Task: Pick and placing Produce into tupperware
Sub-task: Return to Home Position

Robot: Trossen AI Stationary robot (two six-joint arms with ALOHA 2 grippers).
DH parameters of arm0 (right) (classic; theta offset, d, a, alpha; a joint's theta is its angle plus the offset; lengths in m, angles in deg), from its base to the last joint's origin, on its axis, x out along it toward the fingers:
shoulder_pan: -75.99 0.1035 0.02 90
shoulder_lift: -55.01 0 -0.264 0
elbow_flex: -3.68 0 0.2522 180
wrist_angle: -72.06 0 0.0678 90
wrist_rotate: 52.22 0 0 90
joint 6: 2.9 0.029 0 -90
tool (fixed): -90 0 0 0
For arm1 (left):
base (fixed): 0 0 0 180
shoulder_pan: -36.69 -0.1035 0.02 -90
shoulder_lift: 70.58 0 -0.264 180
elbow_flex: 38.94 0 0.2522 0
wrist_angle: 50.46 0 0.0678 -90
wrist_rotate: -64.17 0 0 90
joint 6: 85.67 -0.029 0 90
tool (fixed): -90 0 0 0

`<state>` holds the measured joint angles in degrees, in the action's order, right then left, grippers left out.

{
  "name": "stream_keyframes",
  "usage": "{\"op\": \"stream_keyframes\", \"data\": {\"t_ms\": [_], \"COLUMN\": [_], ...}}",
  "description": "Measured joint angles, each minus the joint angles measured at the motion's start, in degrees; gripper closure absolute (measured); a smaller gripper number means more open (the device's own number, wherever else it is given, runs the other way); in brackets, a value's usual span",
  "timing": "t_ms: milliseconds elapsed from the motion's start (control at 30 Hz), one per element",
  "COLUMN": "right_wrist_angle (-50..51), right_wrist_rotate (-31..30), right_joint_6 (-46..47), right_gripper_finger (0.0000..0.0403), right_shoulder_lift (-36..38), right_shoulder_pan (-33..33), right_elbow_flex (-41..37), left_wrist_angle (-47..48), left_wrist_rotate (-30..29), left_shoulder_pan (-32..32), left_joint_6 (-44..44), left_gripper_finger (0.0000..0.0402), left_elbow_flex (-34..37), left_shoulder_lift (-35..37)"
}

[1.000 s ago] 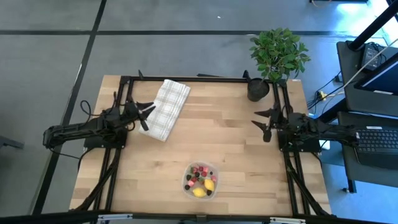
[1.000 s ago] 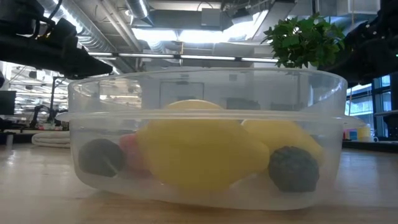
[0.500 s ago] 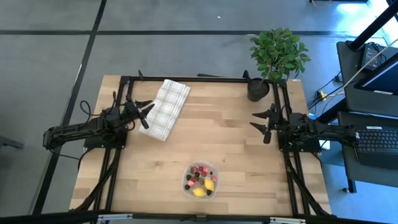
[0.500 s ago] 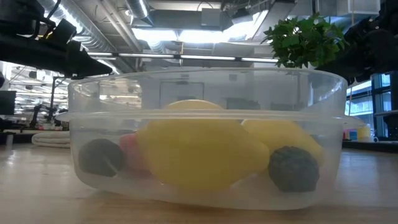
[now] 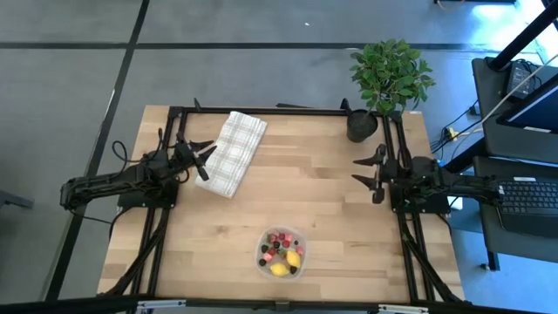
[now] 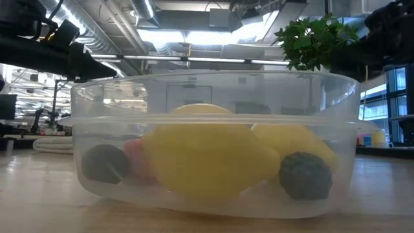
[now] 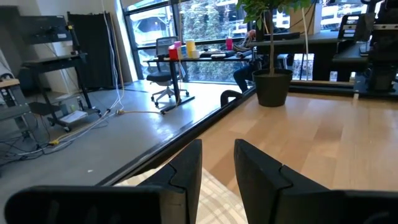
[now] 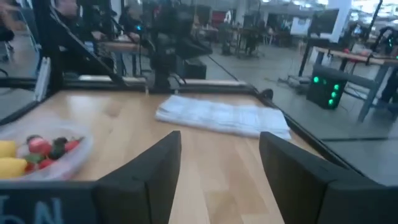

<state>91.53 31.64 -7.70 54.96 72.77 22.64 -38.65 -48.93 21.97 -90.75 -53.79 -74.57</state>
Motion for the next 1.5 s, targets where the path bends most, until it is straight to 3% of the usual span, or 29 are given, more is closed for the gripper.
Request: {"op": "stream_keyframes", "data": {"t_ms": [200, 1033, 1167, 1500], "right_wrist_angle": [-3.52, -5.39, -13.57, -13.94], "right_wrist_rotate": [4.5, 4.53, 4.6, 7.53], "right_joint_6": [-0.14, -0.25, 1.68, 0.01], "right_gripper_finger": [0.0184, 0.0184, 0.0184, 0.0184], "right_shoulder_lift": [0.0, -0.02, -0.01, 0.0], "right_shoulder_pan": [-0.01, -0.01, 0.0, 0.02], "right_elbow_flex": [0.0, 0.0, -4.65, -4.66], "left_wrist_angle": [-0.03, -0.09, -0.1, -0.23], "left_wrist_rotate": [-0.01, 0.0, 0.01, 0.01], "left_shoulder_pan": [-0.02, -0.02, -0.01, 0.0], "left_joint_6": [-0.01, 0.08, 0.09, 0.13], "left_gripper_finger": [0.0315, 0.0315, 0.0315, 0.0315], "left_elbow_flex": [0.0, 0.0, 0.0, 0.0], "left_shoulder_lift": [0.0, 0.0, -0.01, -0.02]}}
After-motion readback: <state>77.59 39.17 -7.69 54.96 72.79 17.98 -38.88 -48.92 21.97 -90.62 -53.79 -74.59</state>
